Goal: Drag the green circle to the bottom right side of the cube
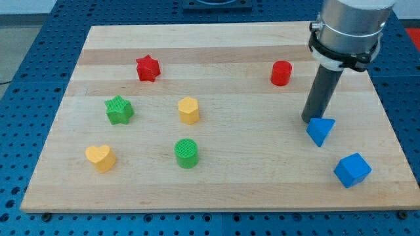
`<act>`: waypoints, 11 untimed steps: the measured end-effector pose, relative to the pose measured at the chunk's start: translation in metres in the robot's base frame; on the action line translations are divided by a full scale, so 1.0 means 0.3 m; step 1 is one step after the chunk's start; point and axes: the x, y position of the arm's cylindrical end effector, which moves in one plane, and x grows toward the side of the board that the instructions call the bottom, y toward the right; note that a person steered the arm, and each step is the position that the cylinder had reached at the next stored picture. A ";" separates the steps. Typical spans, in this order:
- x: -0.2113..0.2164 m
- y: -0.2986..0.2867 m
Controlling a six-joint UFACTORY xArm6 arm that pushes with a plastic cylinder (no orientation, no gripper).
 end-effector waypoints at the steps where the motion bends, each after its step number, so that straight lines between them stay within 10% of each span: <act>1: 0.038 0.002; 5: 0.130 0.144; 8: -0.722 0.160; 10: -0.926 0.306; 11: -0.779 0.312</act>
